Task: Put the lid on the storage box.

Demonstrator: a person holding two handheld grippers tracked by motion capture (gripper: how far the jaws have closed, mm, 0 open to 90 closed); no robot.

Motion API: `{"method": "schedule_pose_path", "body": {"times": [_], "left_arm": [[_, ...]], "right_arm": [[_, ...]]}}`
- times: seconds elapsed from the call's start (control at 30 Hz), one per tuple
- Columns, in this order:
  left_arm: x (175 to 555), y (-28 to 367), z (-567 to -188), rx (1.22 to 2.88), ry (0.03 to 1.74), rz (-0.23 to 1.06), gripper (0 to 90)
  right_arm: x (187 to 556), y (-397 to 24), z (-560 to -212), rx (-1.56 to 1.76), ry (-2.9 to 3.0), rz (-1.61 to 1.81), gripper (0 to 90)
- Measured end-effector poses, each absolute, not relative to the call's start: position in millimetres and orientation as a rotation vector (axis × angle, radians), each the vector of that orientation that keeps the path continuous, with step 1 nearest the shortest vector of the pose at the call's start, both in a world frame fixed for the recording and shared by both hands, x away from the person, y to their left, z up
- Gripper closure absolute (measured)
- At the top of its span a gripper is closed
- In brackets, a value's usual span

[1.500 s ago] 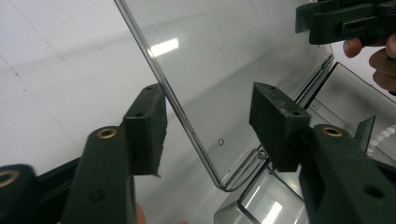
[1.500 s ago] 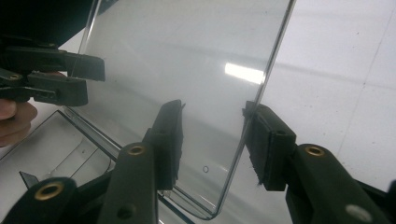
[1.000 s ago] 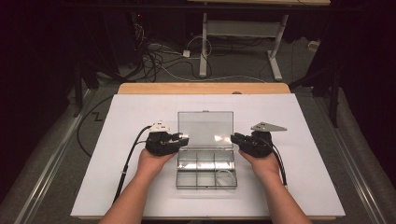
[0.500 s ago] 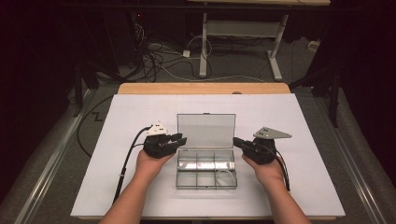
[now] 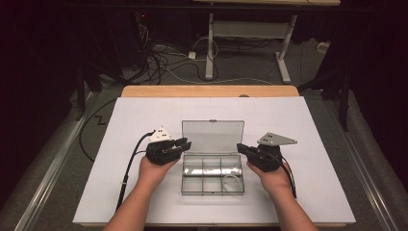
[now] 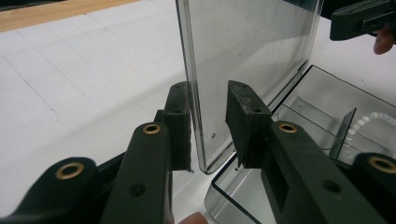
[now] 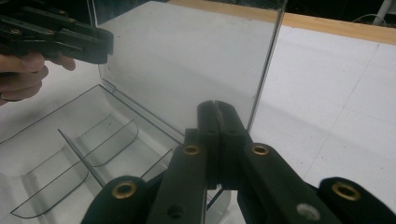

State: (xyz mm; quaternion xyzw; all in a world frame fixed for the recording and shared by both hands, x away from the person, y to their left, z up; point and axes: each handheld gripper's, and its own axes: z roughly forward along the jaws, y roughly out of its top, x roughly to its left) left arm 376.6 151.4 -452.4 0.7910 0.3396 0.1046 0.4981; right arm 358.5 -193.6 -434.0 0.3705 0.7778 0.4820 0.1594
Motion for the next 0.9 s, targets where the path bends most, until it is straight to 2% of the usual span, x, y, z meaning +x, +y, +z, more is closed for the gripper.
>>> {"method": "schedule_pose_path", "body": {"times": [0.9], "left_arm": [[364.7,152.8,-445.5,1.916,0.803,0.275,68.9]], "right_arm": [[351.9,-186.9,-435.6,1.042,2.235,1.406,90.0]]}}
